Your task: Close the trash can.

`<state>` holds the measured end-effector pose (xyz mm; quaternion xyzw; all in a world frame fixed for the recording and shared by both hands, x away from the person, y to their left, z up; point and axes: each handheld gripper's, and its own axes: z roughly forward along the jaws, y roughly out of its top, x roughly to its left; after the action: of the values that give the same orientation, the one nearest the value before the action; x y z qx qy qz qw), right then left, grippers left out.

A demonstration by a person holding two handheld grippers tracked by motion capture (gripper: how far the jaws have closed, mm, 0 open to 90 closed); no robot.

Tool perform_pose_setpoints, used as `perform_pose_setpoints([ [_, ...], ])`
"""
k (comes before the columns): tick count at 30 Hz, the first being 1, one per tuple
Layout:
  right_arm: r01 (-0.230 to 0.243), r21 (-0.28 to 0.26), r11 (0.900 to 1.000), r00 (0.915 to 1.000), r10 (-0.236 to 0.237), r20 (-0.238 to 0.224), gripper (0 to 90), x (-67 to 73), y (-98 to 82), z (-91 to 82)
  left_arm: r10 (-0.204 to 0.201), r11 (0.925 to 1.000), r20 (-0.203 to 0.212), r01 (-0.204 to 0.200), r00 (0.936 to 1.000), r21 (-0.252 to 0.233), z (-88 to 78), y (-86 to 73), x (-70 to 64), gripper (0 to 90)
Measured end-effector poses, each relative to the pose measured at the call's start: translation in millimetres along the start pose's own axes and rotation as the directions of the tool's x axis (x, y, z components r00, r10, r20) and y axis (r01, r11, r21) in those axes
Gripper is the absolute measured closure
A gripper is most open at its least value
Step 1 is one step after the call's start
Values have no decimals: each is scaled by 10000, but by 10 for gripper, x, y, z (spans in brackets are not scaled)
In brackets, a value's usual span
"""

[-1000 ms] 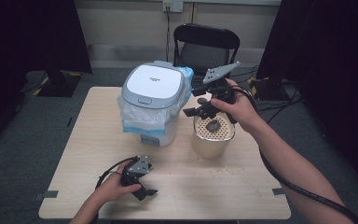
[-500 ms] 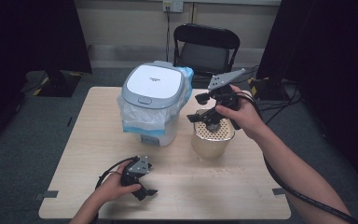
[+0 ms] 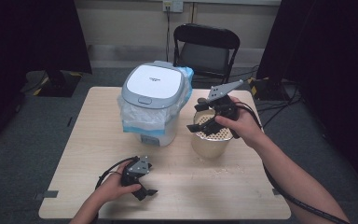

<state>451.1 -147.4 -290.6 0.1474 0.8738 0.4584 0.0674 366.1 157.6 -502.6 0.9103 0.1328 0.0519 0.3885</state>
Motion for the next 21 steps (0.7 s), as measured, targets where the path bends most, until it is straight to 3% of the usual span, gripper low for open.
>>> perform_pose_setpoints([
  [21, -151, 30, 9999, 9999, 151, -33, 141, 50, -323, -19, -68, 10000, 34, 68, 10000, 12, 1, -1, -4, 0],
])
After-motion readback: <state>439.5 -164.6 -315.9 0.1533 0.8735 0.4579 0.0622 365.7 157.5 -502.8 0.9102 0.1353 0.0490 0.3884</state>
